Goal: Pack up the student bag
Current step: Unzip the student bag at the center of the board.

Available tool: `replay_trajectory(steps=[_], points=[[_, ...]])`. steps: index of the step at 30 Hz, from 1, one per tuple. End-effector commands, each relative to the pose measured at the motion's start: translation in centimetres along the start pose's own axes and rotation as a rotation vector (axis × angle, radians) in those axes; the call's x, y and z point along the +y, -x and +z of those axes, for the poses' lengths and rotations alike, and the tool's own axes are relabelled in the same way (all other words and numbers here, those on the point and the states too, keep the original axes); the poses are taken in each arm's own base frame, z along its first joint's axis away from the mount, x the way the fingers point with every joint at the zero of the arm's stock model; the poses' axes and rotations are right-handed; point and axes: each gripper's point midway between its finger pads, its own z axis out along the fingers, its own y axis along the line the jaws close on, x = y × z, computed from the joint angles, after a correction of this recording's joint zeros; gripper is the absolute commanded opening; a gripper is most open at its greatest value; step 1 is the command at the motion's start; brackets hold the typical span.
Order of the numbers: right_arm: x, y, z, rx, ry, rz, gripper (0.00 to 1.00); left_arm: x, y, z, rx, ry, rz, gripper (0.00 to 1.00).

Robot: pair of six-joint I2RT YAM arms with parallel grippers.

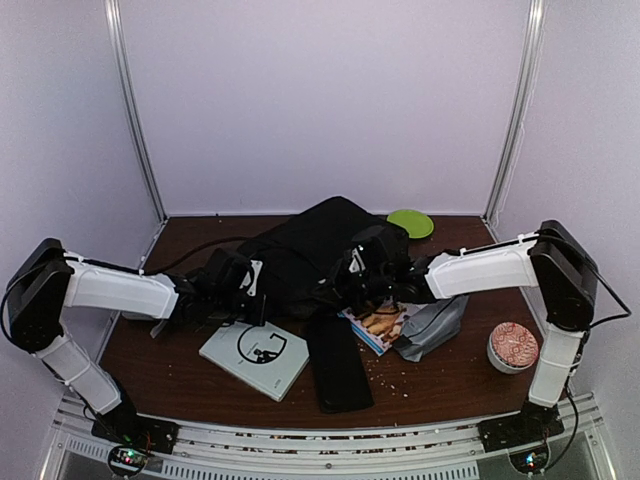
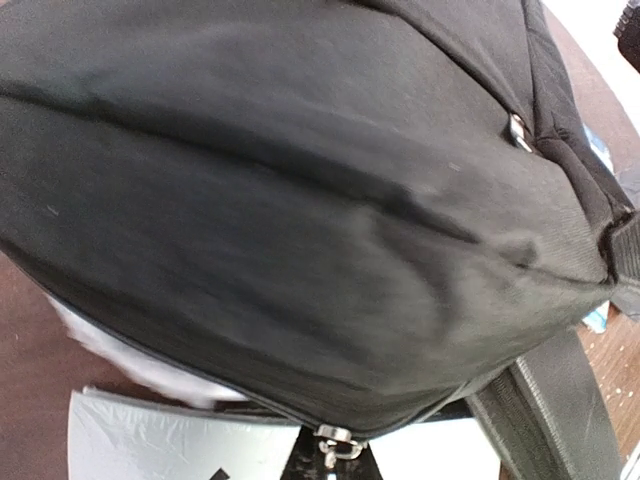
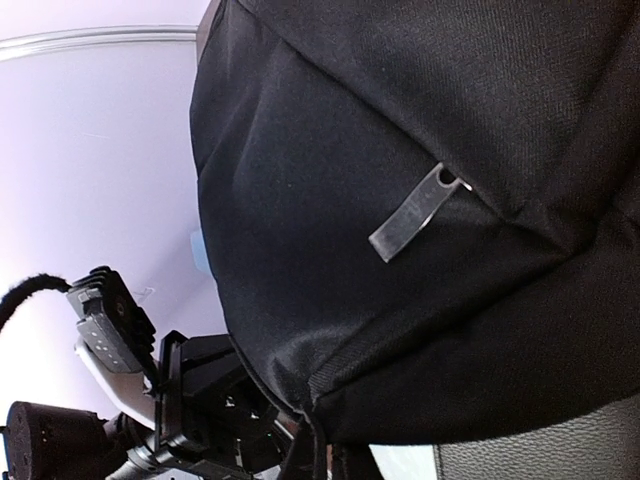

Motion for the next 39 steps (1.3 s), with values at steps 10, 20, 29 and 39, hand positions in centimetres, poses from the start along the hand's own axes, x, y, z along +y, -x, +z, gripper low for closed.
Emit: replay_trajectory(steps=[10, 20, 29, 39], points=[[-6.4, 9.0, -8.3, -0.257, -0.181, -0.073, 0.0, 1.7, 0.3, -0.7, 0.023, 0.102, 0.026, 0.0], [-6.6, 13.0, -10.8, -0.347, -0.218, -0.074, 0.0, 1.7, 0.5, 0.0, 0.037, 0.115, 0.035, 0.0], [-5.0, 15.6, -12.5, -0.387, -0.244, -0.143, 0.0, 4.5, 1.0, -0.1, 0.043, 0.185, 0.023, 0.0], [-6.3, 16.2, -12.7, -0.358, -0.371, -0.231, 0.0, 7.8, 2.4, 1.0, 0.039, 0.152, -0.078, 0.0]])
